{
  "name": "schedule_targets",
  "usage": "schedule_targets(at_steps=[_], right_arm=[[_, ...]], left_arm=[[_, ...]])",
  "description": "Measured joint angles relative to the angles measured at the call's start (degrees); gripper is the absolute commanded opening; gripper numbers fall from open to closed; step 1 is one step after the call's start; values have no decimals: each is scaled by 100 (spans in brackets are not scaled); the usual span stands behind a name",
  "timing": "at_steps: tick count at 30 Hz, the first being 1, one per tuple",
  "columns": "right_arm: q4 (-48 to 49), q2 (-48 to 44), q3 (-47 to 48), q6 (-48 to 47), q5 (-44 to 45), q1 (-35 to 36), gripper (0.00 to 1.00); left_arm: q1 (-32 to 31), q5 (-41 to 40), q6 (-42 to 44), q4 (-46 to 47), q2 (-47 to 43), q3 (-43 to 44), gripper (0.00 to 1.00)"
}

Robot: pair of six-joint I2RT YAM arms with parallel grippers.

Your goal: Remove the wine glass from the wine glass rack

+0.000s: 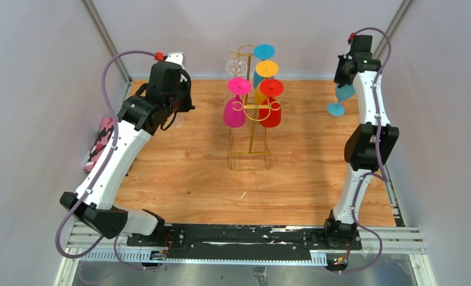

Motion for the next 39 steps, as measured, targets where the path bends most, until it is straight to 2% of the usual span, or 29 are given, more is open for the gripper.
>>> schedule_targets(at_steps=[3, 8, 13, 19, 25, 31, 33, 39], right_arm=[[20, 586, 743, -92, 42, -9, 0], [35, 1180, 1167, -249, 173, -9, 0], [219, 1414, 905, -304, 240, -9, 0], [968, 1010, 42, -308, 254, -9, 0], [1451, 579, -750, -243, 251, -11, 22], [1316, 245, -1449, -83, 162, -15, 41], [1228, 216, -1519, -42, 79, -15, 46], [1121, -157, -1517, 15, 37, -15, 55]], left_arm=[[0, 31, 17, 63, -144, -157, 0], [0, 33, 52, 140, -382, -289, 0], [0, 52, 81, 358, -494, -422, 0], [0, 105, 85, 586, -667, -824, 0], [0, 162, 83, 730, -767, -898, 0], [0, 251, 79, 817, -776, -931, 0], [0, 299, 79, 846, -776, -966, 0], [0, 398, 79, 966, -774, -1010, 11]])
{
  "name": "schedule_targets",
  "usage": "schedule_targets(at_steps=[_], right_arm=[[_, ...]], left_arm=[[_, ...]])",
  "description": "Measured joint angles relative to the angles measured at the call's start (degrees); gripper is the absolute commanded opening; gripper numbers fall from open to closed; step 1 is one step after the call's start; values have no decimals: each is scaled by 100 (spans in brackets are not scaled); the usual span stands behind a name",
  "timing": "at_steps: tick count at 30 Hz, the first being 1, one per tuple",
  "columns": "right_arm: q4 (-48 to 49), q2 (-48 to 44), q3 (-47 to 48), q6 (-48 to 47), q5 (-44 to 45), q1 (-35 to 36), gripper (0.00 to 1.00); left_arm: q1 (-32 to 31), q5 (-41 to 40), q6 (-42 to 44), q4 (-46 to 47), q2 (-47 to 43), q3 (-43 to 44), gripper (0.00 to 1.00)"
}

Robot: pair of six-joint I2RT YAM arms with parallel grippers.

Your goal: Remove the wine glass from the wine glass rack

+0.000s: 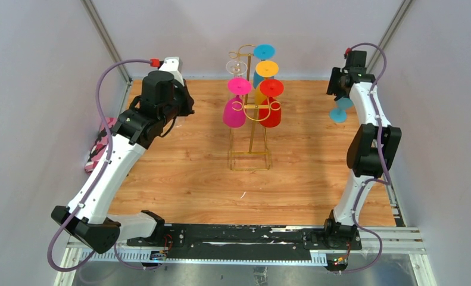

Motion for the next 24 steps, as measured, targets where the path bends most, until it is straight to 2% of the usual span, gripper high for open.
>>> schedule_targets(at_steps=[4, 9, 15, 18, 21, 24], right_arm=[[-26, -435, 118, 0, 68, 0, 56], [-55, -525, 533, -2, 157, 0, 53], [-33, -975, 68, 50, 197, 0, 54], [210, -1781, -702, 170, 184, 13, 54], [538, -2905, -1502, 319, 179, 101, 54], [894, -3873, -1899, 437, 157, 315, 54]], left_arm=[[0, 76, 0, 136, 4, -83, 12], [0, 186, -7, 264, 9, -146, 14], [0, 686, -162, 911, -61, -597, 37], [0, 1088, -400, 1587, -358, -1228, 43], [0, 1464, -750, 2269, -748, -1759, 45], [0, 1738, -1156, 3040, -1010, -1991, 46]])
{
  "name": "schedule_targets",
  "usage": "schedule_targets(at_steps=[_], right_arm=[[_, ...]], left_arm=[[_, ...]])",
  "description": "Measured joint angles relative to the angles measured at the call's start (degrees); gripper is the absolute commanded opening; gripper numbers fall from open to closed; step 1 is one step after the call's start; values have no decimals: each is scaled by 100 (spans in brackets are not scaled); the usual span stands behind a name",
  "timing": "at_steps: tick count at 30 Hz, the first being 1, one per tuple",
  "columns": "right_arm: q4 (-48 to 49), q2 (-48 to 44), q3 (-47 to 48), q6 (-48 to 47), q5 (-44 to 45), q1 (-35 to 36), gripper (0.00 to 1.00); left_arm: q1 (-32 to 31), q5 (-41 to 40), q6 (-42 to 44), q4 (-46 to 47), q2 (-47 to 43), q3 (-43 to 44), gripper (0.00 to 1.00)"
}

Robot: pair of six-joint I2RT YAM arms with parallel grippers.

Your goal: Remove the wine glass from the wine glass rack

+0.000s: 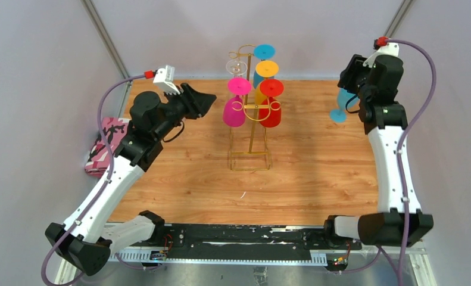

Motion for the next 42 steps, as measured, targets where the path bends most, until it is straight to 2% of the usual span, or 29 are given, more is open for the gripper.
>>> schedule_targets(at_steps=[5, 11, 17, 32, 42], right_arm=[[372, -793, -166, 79, -133, 535, 54], [404, -962, -319, 164, -323, 702, 54], [382, -1003, -361, 190, -374, 704, 54], [463, -1141, -420, 221, -472, 704, 54], [579, -1143, -490, 262, -623, 704, 54]], left_arm=[[7, 199, -719, 1309, -35, -291, 46], [149, 614, -1410, 2006, 870, -68, 43], [302, 778, -1694, 1954, 1491, 9, 43], [319, 977, -1786, 1921, 1742, 422, 43], [319, 756, -1534, 1318, 1759, 549, 43]])
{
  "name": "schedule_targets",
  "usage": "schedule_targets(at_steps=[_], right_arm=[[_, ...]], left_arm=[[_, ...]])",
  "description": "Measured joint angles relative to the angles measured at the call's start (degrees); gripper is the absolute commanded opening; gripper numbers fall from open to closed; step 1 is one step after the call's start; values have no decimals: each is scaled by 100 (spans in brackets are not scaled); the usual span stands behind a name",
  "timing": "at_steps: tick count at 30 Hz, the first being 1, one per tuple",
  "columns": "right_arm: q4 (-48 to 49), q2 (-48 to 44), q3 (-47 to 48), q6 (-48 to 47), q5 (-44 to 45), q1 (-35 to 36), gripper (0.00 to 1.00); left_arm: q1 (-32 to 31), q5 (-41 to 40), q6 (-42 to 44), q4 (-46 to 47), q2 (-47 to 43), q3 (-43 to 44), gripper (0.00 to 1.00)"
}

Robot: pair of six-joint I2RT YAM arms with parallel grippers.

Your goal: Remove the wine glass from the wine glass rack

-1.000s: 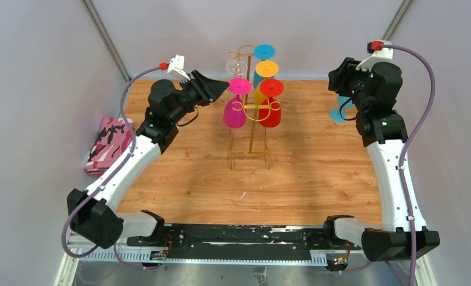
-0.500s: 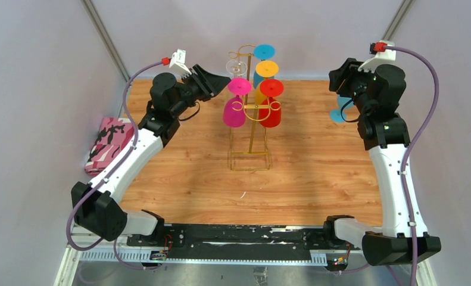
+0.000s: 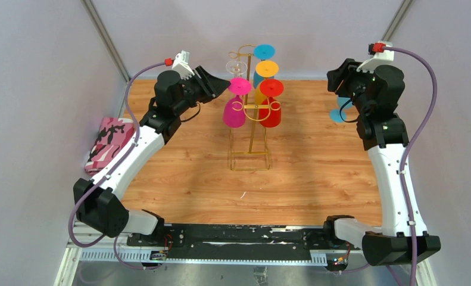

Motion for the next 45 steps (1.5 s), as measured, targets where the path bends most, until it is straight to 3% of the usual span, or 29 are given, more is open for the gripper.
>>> schedule_targets(at_steps=[5, 12, 26, 35, 45], right_arm=[[39, 0, -55, 7, -9, 0, 53], [98, 0, -81, 9, -37, 0, 53], [234, 0, -173, 85, -94, 0, 53], [238, 0, -173, 109, -140, 0, 53], [247, 0, -173, 155, -245, 0, 53]], left_arm=[[-2, 129, -35, 44, 85, 109, 42], [-11, 260, -155, 142, 310, 151, 25], [-39, 433, -293, 168, 264, 151, 19], [-44, 341, -221, -979, 46, 675, 13], [81, 254, -72, -1484, -184, 885, 2]])
